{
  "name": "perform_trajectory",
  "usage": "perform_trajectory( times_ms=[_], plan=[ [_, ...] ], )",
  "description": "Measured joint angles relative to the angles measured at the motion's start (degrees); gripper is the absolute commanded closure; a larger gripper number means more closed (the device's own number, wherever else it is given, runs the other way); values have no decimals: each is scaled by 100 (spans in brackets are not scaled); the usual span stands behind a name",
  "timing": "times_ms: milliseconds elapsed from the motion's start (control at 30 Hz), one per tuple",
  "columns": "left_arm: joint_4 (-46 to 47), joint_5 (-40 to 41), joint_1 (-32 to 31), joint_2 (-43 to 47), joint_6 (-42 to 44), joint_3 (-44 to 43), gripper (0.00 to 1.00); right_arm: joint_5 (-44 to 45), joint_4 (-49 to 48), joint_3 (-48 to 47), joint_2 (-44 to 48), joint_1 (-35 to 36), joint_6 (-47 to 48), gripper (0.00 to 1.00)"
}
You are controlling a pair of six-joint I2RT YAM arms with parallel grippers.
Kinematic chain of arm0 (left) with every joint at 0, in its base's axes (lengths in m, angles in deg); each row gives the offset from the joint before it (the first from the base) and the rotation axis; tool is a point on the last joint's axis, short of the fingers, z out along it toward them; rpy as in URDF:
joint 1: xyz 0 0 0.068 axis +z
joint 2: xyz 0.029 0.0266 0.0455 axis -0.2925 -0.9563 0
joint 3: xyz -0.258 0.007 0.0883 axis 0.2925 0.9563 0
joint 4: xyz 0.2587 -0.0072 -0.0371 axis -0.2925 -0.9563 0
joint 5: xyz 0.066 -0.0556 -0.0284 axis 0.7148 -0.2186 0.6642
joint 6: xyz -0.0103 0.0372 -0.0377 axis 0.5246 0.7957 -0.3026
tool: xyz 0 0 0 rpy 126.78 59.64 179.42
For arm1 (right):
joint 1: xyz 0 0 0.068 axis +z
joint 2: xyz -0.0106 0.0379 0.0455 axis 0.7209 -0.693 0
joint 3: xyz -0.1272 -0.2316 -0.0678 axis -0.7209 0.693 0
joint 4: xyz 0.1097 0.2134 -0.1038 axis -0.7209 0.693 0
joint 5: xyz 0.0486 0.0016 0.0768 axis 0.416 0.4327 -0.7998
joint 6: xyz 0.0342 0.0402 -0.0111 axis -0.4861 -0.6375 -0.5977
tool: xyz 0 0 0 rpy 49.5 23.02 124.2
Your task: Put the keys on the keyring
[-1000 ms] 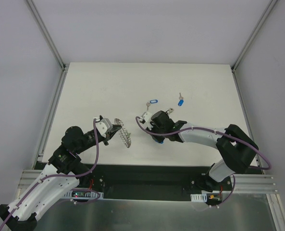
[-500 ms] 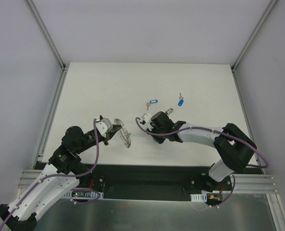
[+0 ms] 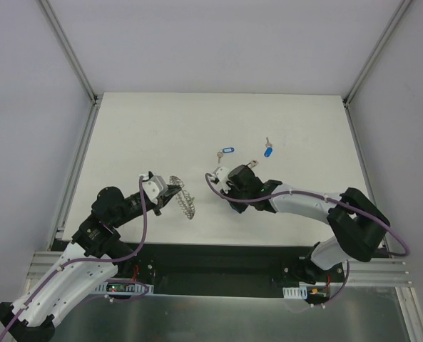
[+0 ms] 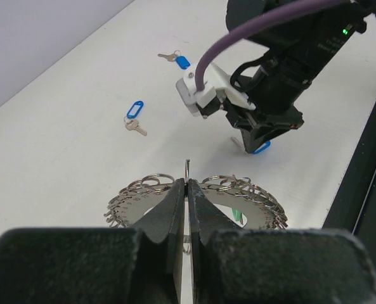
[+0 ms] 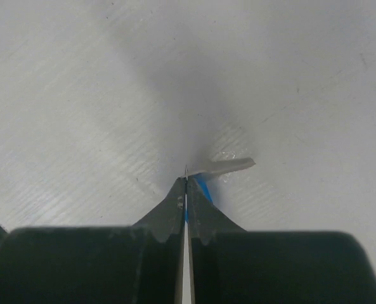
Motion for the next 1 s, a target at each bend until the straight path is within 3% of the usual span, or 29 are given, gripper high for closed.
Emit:
perform_trajectory(
  times_ms=[333, 500, 733, 1000],
  plan=[
    [2, -660, 0, -103, 466, -2, 100, -46, 190, 15, 1941, 0, 304, 99],
    [-44, -1311, 0, -726, 643, -247, 100, -74, 181, -87, 2645, 0, 579, 98],
    [-70, -1952, 0, -1429, 837, -817, 100, -293, 702, -564, 3294, 0, 929, 99],
    [-63, -2487, 0, -2149, 1019, -1316, 100, -780, 1617, -1637, 3342, 0, 1158, 99]
  ],
)
